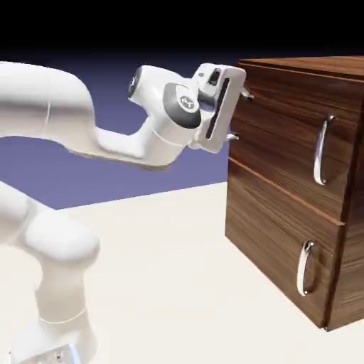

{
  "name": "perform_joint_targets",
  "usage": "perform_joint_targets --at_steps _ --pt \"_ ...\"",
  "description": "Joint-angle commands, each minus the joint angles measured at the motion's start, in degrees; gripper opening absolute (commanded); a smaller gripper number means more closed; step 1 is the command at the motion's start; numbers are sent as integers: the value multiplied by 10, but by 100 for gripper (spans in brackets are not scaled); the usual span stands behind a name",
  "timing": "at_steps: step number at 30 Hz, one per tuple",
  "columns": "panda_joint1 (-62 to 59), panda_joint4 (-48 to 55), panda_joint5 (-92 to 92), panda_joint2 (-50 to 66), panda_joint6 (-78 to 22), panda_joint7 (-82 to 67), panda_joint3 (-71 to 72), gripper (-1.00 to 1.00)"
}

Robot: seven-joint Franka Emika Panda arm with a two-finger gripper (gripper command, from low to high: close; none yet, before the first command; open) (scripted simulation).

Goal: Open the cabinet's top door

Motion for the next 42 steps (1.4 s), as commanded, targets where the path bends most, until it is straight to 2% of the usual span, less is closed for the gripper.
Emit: perform_joint_targets --at_steps 1,32,34,39,40,42 --pt "10 5 -25 -4 -1 -10 -11 0" --pt "305 157 -797 -133 -42 -323 -342 0" --pt "306 157 -800 -133 -42 -324 -343 0" --pt "407 239 -805 -115 -49 -326 -397 0" --pt "407 239 -805 -115 -49 -326 -397 -100" --pt "386 221 -806 -104 -59 -310 -385 -100"
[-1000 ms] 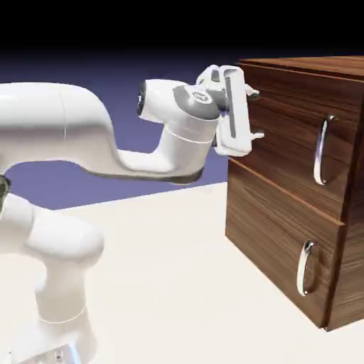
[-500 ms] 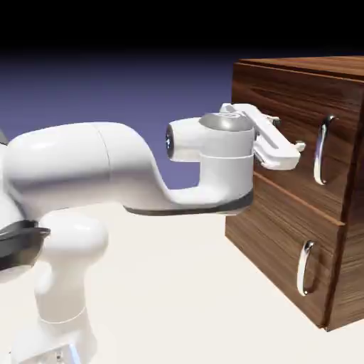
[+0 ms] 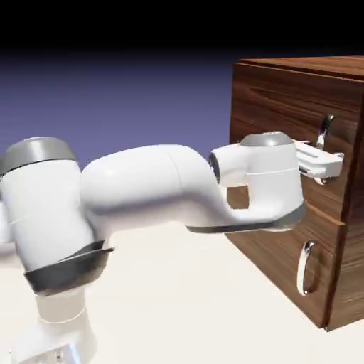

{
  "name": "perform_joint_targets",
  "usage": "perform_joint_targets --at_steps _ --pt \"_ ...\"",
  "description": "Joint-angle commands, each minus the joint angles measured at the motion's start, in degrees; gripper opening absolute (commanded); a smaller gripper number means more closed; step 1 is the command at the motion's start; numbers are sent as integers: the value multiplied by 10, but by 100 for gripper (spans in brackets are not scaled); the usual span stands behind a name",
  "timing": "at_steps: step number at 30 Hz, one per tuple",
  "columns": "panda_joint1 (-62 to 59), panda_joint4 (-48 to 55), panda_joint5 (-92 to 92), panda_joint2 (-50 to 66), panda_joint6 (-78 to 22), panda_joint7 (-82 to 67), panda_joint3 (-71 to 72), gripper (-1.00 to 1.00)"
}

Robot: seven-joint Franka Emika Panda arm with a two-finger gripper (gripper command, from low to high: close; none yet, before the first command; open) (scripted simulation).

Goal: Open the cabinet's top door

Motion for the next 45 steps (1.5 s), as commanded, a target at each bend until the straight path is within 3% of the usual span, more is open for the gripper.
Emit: perform_joint_targets --at_steps 1,6,21,33,45 --pt "-21 -18 -1 10 -10 16 12 -100" --pt "-125 -105 24 38 -61 47 83 -100" --pt "-421 -207 12 166 -75 282 334 -100" --pt "-630 -385 296 22 -138 125 566 -100" --pt "-695 -493 594 -133 -194 -30 741 -100"
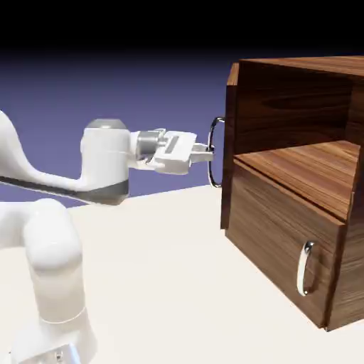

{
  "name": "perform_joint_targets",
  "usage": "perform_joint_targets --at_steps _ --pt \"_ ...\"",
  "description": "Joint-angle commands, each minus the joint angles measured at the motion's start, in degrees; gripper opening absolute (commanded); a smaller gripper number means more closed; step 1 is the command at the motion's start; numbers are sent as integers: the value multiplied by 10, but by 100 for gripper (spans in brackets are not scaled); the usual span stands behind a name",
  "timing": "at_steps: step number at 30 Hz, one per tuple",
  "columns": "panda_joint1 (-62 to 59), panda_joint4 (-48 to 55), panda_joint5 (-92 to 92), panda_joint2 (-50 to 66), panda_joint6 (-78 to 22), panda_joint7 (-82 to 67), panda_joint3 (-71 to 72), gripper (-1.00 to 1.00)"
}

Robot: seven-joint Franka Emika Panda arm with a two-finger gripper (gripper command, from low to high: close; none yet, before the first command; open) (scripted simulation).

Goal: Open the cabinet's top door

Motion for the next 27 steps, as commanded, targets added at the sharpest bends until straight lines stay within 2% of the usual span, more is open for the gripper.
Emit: perform_joint_targets --at_steps 1,8,15,21,27 --pt "2 -6 26 -12 -7 -13 13 -100" --pt "39 -38 200 -81 -90 -93 114 -100" --pt "104 -34 373 -104 -218 -138 248 -100" --pt "132 11 503 -73 -338 -143 372 -100" --pt "104 101 616 -14 -461 -135 497 -100"
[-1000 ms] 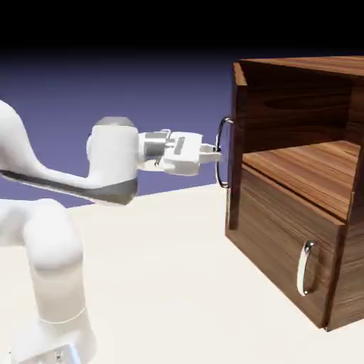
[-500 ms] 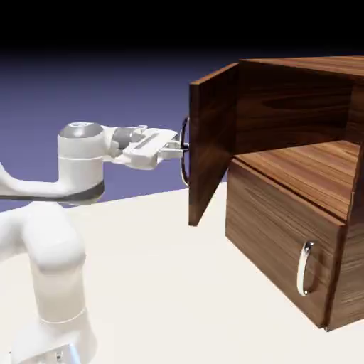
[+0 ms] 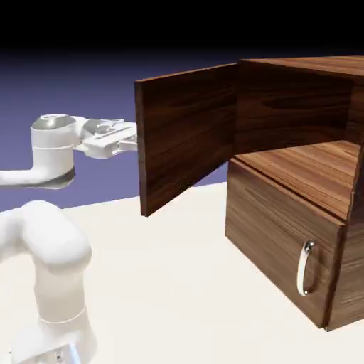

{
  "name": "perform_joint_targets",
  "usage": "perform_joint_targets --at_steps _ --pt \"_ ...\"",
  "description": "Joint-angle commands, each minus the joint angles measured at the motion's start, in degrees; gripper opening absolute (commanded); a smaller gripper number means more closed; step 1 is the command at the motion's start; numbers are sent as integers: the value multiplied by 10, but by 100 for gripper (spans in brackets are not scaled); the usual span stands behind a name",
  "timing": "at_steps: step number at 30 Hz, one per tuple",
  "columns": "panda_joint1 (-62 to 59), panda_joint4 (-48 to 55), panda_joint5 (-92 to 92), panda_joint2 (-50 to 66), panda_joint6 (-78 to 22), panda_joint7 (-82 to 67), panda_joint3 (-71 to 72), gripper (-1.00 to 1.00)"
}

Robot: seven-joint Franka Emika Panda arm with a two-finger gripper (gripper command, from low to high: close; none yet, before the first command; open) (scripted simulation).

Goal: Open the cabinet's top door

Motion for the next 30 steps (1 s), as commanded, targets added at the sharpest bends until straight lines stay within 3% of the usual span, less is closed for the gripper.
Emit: perform_joint_targets --at_steps 1,14,30 --pt "-11 19 17 11 -20 2 21 -100" --pt "-228 289 152 83 -245 0 230 -100" --pt "-512 621 216 47 -463 -58 370 -100"
